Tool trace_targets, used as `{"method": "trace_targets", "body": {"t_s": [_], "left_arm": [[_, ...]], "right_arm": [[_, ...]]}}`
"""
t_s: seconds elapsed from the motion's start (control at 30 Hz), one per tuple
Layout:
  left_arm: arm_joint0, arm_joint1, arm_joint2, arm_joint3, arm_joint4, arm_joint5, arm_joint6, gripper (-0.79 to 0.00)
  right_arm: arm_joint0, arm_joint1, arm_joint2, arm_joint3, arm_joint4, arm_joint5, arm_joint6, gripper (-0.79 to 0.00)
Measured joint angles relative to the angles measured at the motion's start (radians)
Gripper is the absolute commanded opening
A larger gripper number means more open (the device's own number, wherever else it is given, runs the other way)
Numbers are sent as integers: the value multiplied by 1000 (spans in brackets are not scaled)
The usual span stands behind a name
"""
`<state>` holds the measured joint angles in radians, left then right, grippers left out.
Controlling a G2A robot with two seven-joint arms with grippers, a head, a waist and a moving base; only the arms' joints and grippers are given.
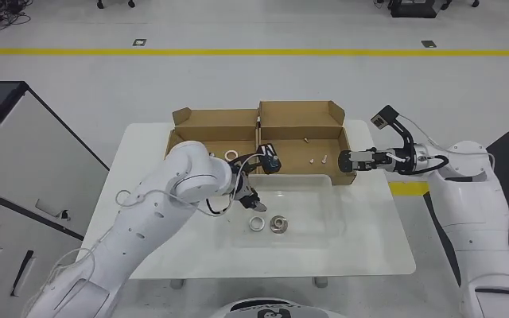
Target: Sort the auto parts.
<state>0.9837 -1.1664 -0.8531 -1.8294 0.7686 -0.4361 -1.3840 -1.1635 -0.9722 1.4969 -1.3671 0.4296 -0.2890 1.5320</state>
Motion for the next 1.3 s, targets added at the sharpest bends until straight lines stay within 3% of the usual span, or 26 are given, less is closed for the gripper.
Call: {"method": "trace_targets", "body": {"t_s": [0.1, 0.27, 0.57, 0.77, 0.97, 1.3], "left_arm": [[-26, -14, 80, 26, -12, -3, 3, 0], [-130, -54, 205, 114, -68, 24, -24, 0], [-274, -127, 348, 260, -108, 78, -53, 0], [-317, -162, 404, 321, -127, 80, -52, 0], [-337, -183, 435, 364, -133, 86, -54, -142], [-337, -205, 476, 408, -153, 84, -74, -200]], "right_arm": [[0, 0, 0, 0, 0, 0, 0, 0], [0, 0, 0, 0, 0, 0, 0, 0], [0, 0, 0, 0, 0, 0, 0, 0], [0, 0, 0, 0, 0, 0, 0, 0], [0, 0, 0, 0, 0, 0, 0, 0], [0, 0, 0, 0, 0, 0, 0, 0]]}}
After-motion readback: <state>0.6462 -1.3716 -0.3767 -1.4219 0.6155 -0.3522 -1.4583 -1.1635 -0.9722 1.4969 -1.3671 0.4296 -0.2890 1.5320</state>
